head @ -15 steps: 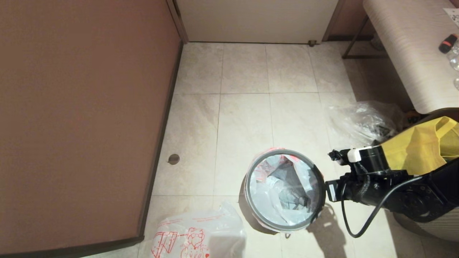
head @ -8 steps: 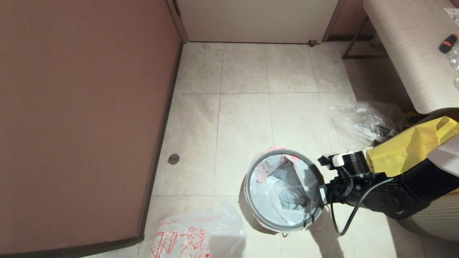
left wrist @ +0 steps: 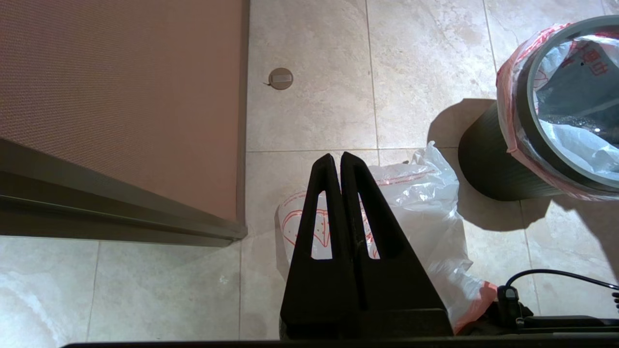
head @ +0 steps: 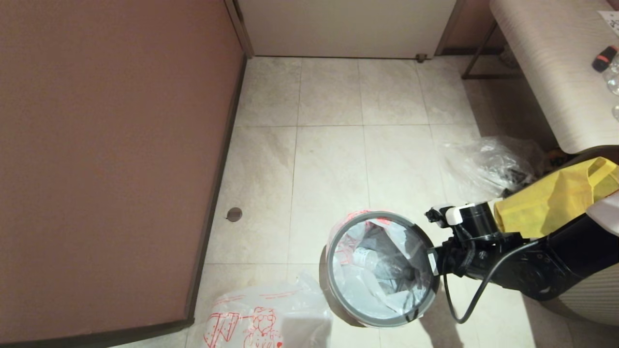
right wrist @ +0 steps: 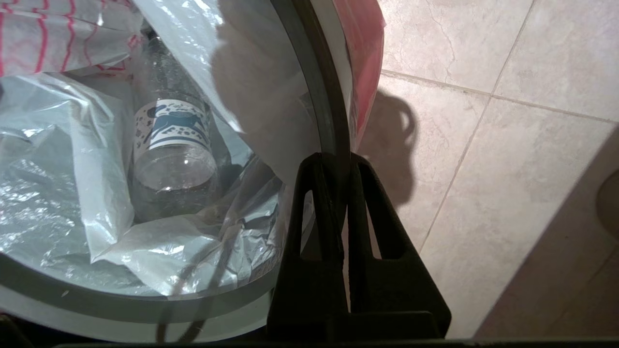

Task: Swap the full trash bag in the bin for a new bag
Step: Place the trash can ring on the floor

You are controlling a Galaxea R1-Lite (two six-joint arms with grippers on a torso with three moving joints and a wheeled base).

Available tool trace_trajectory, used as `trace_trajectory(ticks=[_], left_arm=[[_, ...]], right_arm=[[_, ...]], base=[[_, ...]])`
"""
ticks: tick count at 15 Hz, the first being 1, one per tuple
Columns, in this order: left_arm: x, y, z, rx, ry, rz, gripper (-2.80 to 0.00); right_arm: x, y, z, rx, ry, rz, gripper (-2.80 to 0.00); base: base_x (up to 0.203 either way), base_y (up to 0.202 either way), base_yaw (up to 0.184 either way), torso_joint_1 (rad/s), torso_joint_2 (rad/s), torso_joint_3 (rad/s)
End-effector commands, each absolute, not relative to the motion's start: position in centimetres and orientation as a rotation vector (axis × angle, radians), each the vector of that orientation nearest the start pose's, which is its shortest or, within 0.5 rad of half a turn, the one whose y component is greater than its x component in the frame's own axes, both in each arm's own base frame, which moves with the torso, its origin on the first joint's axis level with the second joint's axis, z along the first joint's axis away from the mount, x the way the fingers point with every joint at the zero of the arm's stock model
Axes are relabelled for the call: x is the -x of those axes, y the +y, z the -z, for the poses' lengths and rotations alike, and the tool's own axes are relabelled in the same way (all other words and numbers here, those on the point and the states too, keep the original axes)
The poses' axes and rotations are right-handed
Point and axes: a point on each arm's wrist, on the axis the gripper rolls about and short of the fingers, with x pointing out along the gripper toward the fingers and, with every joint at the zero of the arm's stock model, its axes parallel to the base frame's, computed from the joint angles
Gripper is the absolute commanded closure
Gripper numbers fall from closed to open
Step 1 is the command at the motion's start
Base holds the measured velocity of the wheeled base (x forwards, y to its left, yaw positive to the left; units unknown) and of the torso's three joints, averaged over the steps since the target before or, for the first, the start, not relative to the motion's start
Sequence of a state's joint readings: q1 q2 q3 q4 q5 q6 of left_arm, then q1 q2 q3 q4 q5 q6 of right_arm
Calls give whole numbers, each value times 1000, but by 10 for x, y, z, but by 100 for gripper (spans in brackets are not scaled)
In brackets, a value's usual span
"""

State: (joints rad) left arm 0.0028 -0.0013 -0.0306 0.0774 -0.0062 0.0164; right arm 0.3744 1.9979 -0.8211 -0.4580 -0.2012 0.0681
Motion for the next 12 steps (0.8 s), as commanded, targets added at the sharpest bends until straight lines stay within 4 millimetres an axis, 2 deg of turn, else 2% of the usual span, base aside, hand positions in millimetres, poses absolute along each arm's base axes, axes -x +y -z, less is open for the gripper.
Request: trace_trajectory(ticks=[1,4,9,12], left_arm=[[25,0,-76,-17,46,4,0],[25,0,-76,-17,46,3,0],[25,0,-76,-17,48,3,0],[25,0,-76,-17,47,3,0]], right_arm=[[-311,123,-87,133,651,-152,0],[-304,129,-97,138,631,-156,0],[-265,133,-133,63,682,-180,0],[-250,130,-151,43,674,-187,0]], base=[[0,0,0,0,0,0],[0,0,0,0,0,0],[0,0,0,0,0,0],[0,0,0,0,0,0]])
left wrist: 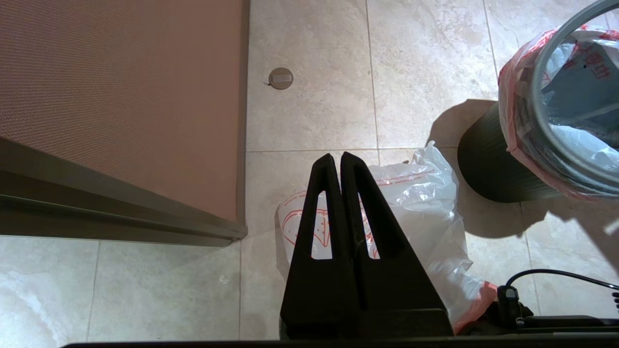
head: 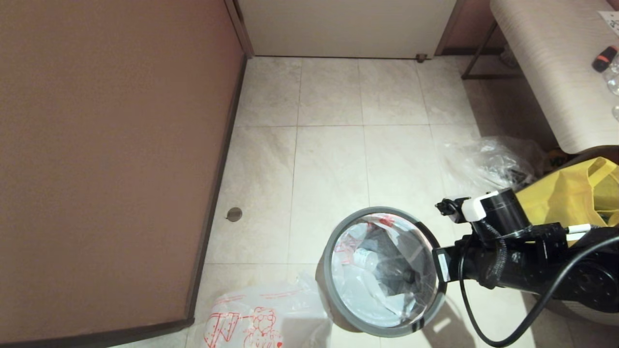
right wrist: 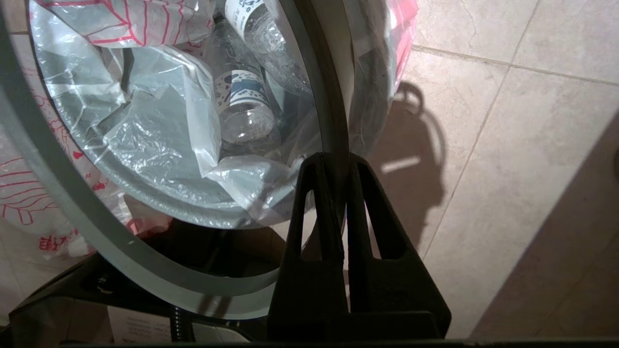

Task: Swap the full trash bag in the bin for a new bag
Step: Place the trash can ring on the floor

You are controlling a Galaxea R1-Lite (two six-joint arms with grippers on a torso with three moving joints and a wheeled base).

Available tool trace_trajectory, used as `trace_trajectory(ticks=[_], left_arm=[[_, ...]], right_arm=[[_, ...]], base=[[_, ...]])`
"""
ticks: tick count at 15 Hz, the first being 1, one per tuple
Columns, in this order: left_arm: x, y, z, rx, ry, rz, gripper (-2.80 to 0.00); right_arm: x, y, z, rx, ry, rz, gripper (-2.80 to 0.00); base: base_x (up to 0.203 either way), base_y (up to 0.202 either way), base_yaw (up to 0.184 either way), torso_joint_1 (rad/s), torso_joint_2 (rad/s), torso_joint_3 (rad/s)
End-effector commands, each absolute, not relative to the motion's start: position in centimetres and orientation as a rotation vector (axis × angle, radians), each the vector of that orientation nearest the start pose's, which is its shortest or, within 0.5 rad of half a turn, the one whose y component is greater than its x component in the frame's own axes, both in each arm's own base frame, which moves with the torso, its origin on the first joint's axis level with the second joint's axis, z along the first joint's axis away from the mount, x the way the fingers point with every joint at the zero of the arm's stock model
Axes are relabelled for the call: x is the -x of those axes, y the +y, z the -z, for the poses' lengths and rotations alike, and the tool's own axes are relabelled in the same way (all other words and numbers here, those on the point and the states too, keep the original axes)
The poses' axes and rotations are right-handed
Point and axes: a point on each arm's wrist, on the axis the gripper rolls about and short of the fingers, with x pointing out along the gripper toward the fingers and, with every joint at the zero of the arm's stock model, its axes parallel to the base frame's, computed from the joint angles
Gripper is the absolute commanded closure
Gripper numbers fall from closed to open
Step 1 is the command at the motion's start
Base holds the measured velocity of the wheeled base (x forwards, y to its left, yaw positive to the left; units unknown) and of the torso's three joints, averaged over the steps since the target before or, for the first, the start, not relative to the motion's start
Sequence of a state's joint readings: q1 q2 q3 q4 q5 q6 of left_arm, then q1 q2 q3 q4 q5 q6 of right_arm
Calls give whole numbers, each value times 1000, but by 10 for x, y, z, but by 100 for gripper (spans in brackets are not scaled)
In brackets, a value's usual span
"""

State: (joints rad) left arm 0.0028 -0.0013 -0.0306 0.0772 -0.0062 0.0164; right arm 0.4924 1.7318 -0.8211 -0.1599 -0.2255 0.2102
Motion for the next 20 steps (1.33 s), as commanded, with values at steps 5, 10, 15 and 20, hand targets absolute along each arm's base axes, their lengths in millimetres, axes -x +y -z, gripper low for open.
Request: trace_trajectory(ticks=[5,10,15,20], left_arm=[[25,0,-76,-17,47,3,0],[25,0,-76,-17,47,3,0],[25,0,-76,-17,48,3,0],[25,0,-76,-17,48,3,0]], right_arm=[[-219,124,-179,48,658,-223,0],[-231,83,-218,-24,584,-64,0],[-258,47,-219,-5,605,52,0],[-310,10,-189,-67,560,238,0]], base=[[0,0,0,0,0,0],[0,0,0,0,0,0],[0,0,0,0,0,0],[0,0,0,0,0,0]])
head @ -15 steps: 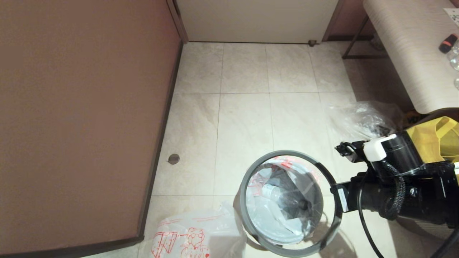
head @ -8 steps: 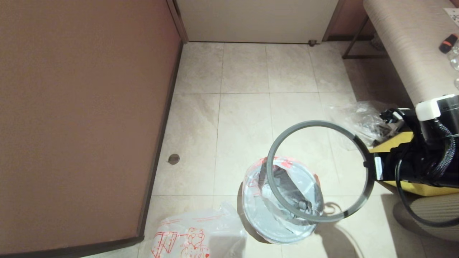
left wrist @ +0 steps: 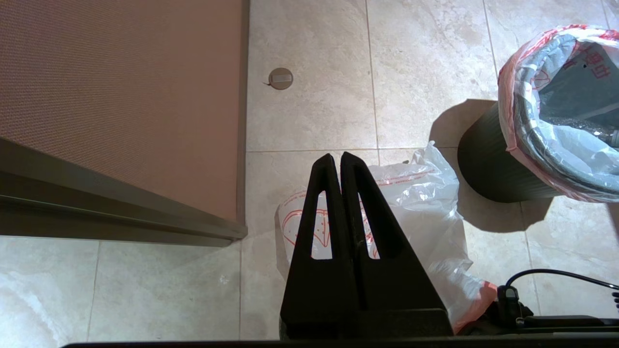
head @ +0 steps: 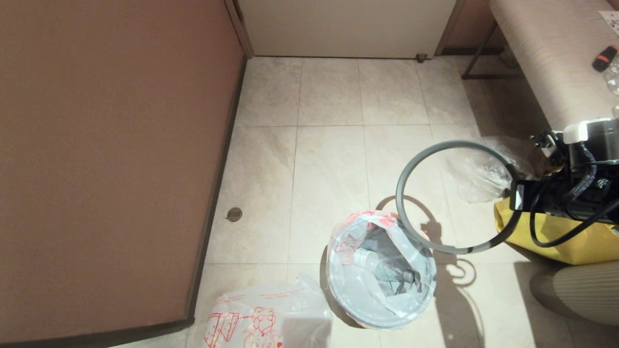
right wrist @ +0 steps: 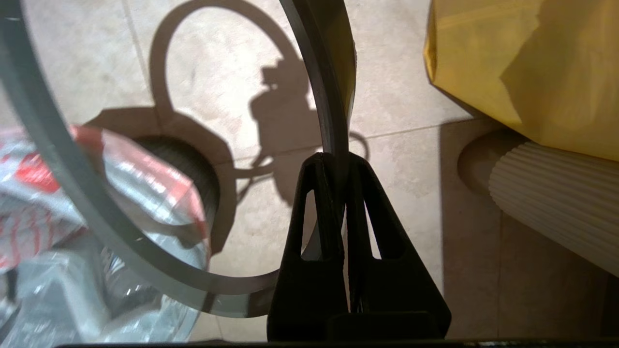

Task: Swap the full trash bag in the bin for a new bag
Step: Place the trash can ring on the floor

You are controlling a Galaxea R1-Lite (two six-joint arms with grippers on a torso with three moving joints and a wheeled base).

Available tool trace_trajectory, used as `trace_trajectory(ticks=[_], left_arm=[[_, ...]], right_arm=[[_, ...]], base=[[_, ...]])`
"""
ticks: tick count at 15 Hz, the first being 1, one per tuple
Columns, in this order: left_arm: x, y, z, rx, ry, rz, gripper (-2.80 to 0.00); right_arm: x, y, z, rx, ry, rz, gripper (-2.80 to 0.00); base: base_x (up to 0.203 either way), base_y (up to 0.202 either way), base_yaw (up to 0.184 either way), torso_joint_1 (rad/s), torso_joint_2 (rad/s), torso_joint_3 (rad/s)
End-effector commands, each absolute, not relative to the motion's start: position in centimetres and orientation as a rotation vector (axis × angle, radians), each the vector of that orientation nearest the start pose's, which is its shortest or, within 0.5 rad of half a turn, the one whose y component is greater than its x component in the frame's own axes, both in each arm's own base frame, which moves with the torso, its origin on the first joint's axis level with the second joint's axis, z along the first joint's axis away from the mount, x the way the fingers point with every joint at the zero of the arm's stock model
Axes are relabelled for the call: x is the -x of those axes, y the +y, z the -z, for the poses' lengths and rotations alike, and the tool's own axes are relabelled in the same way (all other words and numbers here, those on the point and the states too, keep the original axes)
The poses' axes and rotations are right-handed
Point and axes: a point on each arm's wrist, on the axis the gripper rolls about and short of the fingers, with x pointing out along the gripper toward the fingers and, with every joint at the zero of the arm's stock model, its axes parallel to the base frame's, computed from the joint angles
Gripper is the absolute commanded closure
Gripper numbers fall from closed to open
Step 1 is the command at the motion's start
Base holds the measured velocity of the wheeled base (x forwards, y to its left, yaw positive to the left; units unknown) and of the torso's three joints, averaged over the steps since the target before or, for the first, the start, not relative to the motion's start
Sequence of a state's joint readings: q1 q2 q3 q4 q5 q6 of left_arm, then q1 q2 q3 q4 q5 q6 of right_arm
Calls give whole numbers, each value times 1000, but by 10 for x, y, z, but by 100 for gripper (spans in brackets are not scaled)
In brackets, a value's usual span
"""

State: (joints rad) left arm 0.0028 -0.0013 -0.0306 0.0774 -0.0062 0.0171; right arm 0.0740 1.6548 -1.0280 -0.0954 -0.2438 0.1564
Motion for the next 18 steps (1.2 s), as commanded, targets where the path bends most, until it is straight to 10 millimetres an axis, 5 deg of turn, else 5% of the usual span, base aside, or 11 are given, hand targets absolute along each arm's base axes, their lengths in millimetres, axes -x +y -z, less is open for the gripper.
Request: trace_trajectory(ticks=[1,6,12,14,17,18], left_arm=[[25,0,-76,-17,48,3,0],[25,0,-76,-17,48,3,0],[25,0,-76,-17,47,3,0],[25,0,-76,-17,48,4,0],[25,0,-76,-17,48,4,0],[25,0,-76,-17,47,4,0]], right_arm=[[-320,-2,-180,-83,571,271,0],[-363,-46,-131,-114,615,379,0],[-394,-64,-16,-64,825,410,0],[-399,-64,13,-67,851,397,0],[-406,-61,28,-63,810,381,0],[-405,-60,25,-64,803,379,-280]], base=[[0,0,0,0,0,0],[0,0,0,0,0,0],[0,0,0,0,0,0],[0,0,0,0,0,0],[0,0,0,0,0,0],[0,0,0,0,0,0]])
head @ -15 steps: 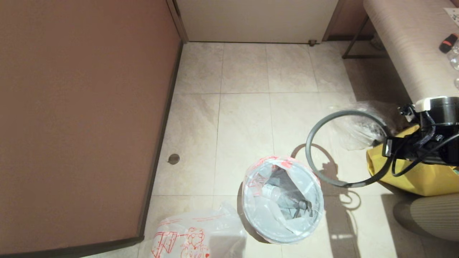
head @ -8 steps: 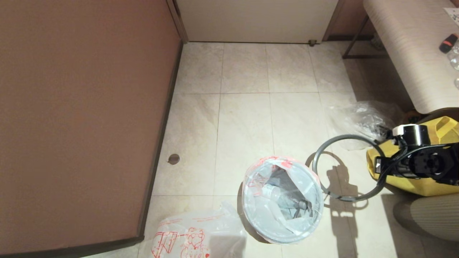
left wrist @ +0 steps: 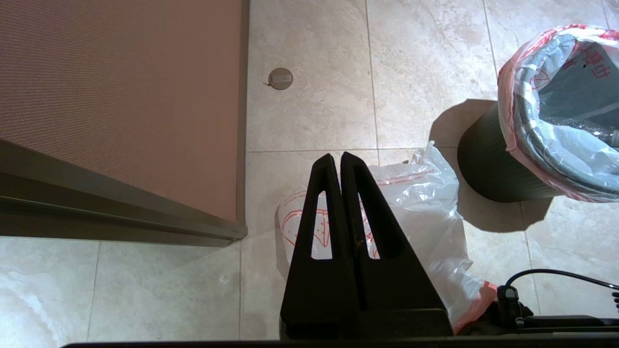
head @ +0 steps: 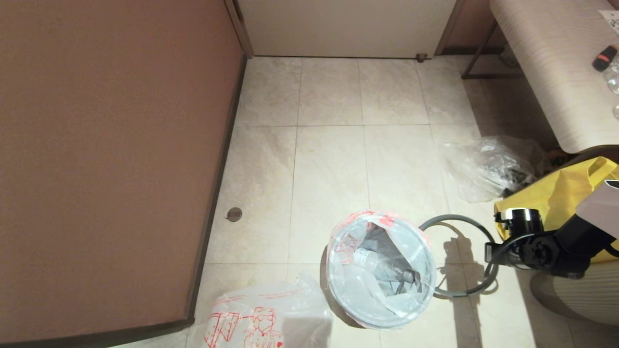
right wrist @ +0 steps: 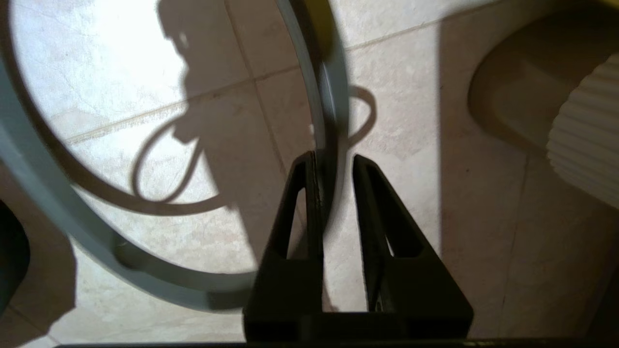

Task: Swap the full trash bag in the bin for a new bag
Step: Place the trash can ring on the floor

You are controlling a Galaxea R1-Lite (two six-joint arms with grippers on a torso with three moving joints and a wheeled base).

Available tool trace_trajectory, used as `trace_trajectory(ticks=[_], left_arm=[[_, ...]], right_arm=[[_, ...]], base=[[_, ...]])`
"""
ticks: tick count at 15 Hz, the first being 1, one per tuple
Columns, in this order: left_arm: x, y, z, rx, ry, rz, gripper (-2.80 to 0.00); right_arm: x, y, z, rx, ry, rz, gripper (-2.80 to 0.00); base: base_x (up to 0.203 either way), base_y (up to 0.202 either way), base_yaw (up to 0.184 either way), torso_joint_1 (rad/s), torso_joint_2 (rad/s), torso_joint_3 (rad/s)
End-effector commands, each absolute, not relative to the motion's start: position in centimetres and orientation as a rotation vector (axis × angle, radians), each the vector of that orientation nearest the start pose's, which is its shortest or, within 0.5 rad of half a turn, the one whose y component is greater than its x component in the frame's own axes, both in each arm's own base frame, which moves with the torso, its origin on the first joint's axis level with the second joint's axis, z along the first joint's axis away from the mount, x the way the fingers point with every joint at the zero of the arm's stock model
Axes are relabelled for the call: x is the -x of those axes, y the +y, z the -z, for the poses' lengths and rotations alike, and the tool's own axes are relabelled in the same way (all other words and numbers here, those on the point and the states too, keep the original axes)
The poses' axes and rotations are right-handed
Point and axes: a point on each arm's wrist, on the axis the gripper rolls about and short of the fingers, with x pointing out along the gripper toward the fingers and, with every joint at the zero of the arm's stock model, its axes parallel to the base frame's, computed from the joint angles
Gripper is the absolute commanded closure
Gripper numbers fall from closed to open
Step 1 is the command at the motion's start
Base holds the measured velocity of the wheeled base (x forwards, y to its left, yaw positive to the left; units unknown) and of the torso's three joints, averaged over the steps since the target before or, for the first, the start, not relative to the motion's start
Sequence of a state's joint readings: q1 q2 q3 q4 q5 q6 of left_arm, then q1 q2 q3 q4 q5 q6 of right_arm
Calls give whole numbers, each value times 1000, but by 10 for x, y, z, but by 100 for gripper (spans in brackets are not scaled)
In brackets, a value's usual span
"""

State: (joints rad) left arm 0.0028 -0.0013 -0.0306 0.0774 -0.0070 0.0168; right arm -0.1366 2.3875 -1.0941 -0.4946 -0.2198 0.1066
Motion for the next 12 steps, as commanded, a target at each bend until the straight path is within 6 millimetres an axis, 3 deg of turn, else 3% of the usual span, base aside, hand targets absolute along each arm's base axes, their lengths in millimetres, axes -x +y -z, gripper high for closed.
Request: trace_trajectory(ticks=[1,5,7,9,10,12], left_arm=[[25,0,-76,-17,48,3,0],[25,0,-76,-17,47,3,0],[25,0,-76,-17,48,3,0],[25,0,-76,-17,48,3,0],[25,0,-76,-17,48,3,0],[25,0,-76,-17,48,3,0]], right_arm=[[-405,-60,20,-67,794,380,-280],[-384,-56,-15,-68,762,374,-280],[-363,-44,-33,-66,761,337,-280],[-352,-22,-37,-53,772,277,-280],[-348,-13,-39,-81,771,269,0],[-338,7,-49,-187,749,238,0]], base=[[0,0,0,0,0,0],[0,0,0,0,0,0],[0,0,0,0,0,0],[0,0,0,0,0,0],[0,0,0,0,0,0],[0,0,0,0,0,0]])
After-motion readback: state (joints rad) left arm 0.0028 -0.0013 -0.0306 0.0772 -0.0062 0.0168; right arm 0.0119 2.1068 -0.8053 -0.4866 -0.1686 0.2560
